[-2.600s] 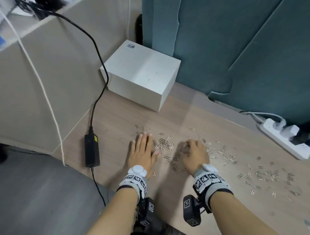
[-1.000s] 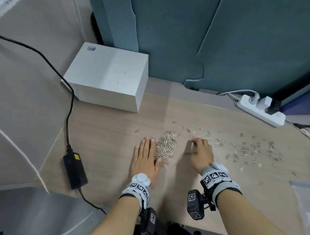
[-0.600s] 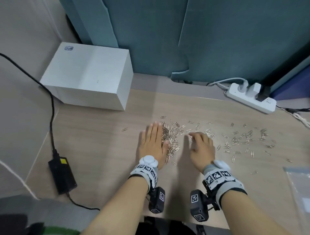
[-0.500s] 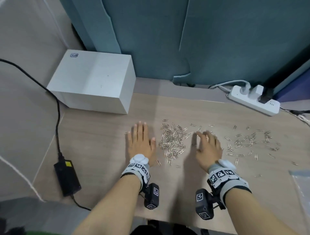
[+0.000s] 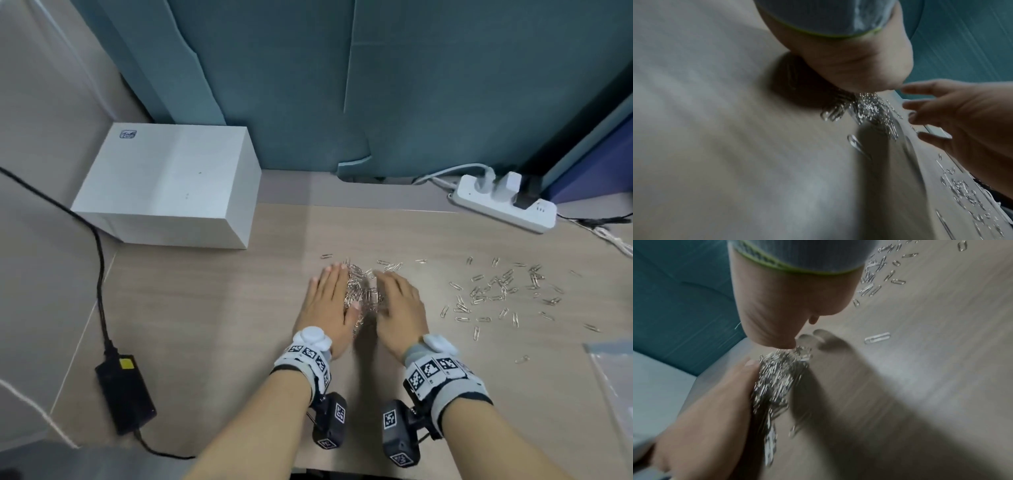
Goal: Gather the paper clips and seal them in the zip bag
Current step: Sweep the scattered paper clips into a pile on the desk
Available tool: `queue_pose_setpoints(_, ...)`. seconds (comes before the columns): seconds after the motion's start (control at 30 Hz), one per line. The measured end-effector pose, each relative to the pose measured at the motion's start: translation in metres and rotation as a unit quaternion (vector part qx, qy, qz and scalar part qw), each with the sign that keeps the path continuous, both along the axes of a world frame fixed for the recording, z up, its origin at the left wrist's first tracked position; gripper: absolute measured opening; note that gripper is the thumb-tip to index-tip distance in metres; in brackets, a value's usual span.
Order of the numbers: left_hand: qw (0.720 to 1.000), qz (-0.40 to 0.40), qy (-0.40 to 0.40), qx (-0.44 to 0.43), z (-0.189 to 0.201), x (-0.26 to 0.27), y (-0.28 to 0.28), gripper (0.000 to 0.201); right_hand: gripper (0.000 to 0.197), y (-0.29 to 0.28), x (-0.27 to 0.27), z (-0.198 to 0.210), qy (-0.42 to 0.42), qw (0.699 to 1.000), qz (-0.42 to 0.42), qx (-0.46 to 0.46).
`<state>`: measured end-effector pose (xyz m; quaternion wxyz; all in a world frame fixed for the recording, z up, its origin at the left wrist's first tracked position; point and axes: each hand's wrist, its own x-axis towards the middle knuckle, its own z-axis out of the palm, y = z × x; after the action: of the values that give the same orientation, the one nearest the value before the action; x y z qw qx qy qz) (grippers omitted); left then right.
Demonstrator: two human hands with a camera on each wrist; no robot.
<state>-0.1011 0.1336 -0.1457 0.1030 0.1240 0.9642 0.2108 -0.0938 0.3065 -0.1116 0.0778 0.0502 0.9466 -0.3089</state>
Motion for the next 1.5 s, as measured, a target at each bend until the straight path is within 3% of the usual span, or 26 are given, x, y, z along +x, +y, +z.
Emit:
queue_pose_setpoints(0.2,0.996,0.054,0.024,-0.064,-0.013,-0.053,-0.002,0.067,0.082,0.045,-0.031,-0.017,-0.079,0.991,0.003,0.105)
queue_pose_setpoints(0.3,0.998,0.014,0.023,-0.060,-0.011,-0.046,0.027,0.071,0.078,0.046,-0.024,-0.021,-0.059,0.995,0.016,0.074)
queue_pose_setpoints(0.4,0.999,-0.028,0.023,-0.035,-0.009,-0.031,0.060,0.069,0.064,0.043,-0.009,-0.011,-0.013,1.000,-0.011,-0.003)
queue_pose_setpoints(0.47,0.997,-0.073,0.013,-0.004,-0.006,-0.026,0.077,0.067,0.067,0.054,-0.001,0.000,-0.013,0.998,-0.053,-0.008)
queue_pose_setpoints(0.6,0.995,-0.100,0.021,-0.013,-0.002,-0.030,0.087,0.066,0.055,0.104,-0.002,0.010,-0.038,0.979,-0.175,0.099)
queue_pose_setpoints(0.7,0.997,-0.079,0.007,-0.022,-0.003,-0.042,0.098,0.066,0.068,0.145,0.001,0.005,-0.119,0.960,-0.195,0.161)
queue_pose_setpoints(0.87,0.993,-0.116,-0.011,-0.026,-0.007,-0.030,0.131,0.071,0.069,0.148,0.012,0.002,-0.100,0.980,-0.143,0.096)
queue_pose_setpoints(0.97,0.980,-0.196,-0.036,-0.004,0.002,-0.026,0.174,0.070,0.054,0.163,0.015,0.007,-0.055,0.992,-0.095,0.062)
queue_pose_setpoints(1.03,0.976,-0.218,-0.025,-0.010,0.005,-0.039,0.200,0.068,0.042,0.190,0.001,0.008,-0.026,0.989,-0.126,0.073)
queue_pose_setpoints(1.13,0.976,-0.213,-0.001,-0.032,0.005,-0.066,0.228,0.066,0.051,0.235,-0.016,0.007,-0.036,0.972,-0.205,0.105)
queue_pose_setpoints(1.27,0.969,-0.242,-0.001,-0.051,-0.007,-0.082,0.264,0.066,0.072,0.278,-0.021,-0.008,-0.064,0.966,-0.216,0.127)
queue_pose_setpoints(1.5,0.964,-0.260,-0.027,-0.042,-0.001,-0.074,0.288,0.069,0.062,0.275,-0.010,-0.001,-0.026,0.988,-0.151,0.027)
